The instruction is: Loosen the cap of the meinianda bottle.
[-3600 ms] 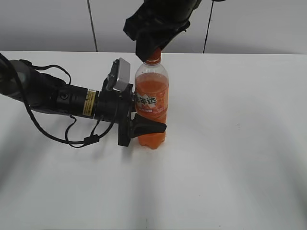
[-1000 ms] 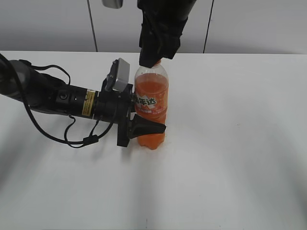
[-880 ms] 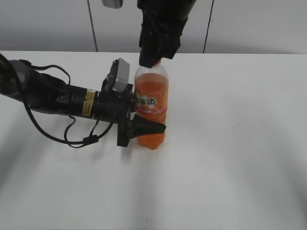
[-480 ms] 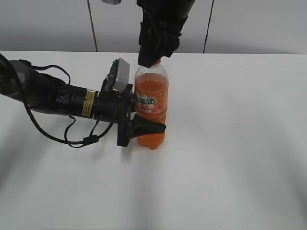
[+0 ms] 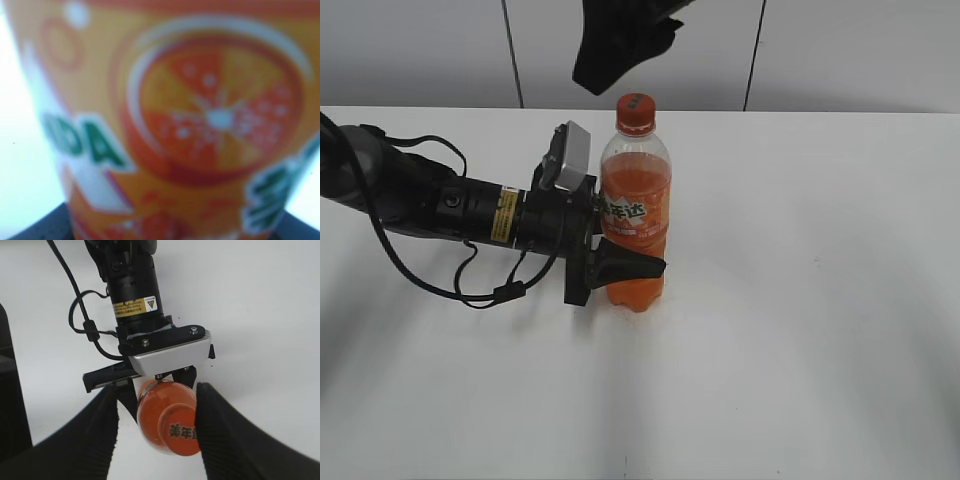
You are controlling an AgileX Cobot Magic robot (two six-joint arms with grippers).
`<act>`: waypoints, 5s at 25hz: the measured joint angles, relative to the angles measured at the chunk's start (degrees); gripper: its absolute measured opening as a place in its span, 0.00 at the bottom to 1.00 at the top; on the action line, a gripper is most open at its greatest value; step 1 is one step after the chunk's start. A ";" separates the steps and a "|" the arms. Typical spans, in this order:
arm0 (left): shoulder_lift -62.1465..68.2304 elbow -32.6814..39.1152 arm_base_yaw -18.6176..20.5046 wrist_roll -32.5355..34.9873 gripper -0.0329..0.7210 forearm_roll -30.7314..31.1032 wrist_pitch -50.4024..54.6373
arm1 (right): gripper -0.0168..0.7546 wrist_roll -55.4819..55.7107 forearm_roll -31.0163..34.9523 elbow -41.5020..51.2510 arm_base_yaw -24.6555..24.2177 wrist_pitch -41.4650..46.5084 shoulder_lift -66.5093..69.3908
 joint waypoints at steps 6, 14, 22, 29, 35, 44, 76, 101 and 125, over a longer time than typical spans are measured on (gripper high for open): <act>0.00 0.00 0.00 0.00 0.57 -0.05 0.00 | 0.51 19.78 -0.03 0.00 0.00 0.00 -1.57; 0.00 0.00 0.00 0.00 0.57 -0.05 0.05 | 0.51 50.13 -3.06 -0.11 0.00 0.00 -3.47; 0.00 0.00 0.00 0.00 0.57 -0.11 0.02 | 0.54 64.90 -9.45 -0.11 0.00 0.00 -1.87; 0.00 0.00 0.00 0.00 0.57 -0.15 0.02 | 0.56 66.53 -10.04 -0.11 0.00 0.00 0.58; 0.00 0.00 0.00 0.00 0.57 -0.18 0.02 | 0.56 67.69 -10.14 -0.11 0.05 0.00 2.70; 0.00 0.00 0.00 0.00 0.57 -0.22 0.08 | 0.56 67.75 -10.21 -0.11 0.10 0.00 3.95; 0.00 0.00 0.00 0.00 0.57 -0.29 0.07 | 0.41 67.71 -8.99 2.17 0.10 0.00 3.46; 0.05 0.05 0.10 0.19 0.57 -0.18 -0.40 | 0.39 40.16 -7.52 2.17 0.10 0.00 3.41; 0.05 0.05 0.10 0.30 0.57 0.15 -0.52 | 0.38 -8.98 -7.11 2.17 0.10 0.05 3.41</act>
